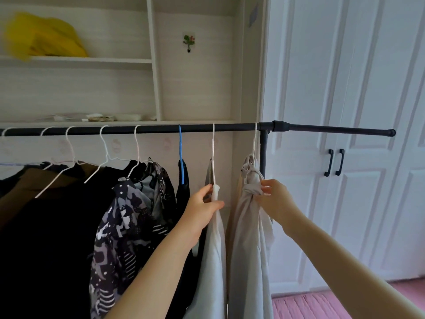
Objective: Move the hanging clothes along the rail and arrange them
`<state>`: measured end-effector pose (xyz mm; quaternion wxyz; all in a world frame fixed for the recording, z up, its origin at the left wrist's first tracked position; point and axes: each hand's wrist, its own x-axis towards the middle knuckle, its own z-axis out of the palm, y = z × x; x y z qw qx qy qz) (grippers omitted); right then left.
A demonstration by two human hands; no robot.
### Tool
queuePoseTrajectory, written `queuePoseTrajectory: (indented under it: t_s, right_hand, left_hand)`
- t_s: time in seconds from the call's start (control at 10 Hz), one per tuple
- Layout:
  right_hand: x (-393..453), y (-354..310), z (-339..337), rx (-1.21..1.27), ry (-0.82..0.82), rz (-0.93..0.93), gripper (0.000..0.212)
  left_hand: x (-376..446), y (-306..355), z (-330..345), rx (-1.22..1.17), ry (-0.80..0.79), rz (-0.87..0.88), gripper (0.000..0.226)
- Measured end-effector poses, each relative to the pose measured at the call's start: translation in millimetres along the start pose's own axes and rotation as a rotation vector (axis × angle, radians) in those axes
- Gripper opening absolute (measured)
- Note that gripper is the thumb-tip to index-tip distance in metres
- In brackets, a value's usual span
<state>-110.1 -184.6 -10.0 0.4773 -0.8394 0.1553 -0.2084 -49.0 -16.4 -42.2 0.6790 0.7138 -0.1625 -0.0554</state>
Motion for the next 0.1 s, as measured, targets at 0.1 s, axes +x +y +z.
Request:
queuePoseTrajectory:
  t_s: [0.1]
  right_hand:
    - [-3.1,-2.7,4.6,-0.1,0.059,-0.027,0.033]
  left_hand:
    - [-4.7,3.1,-7.3,-0.021,-0.003,0.022,0.06]
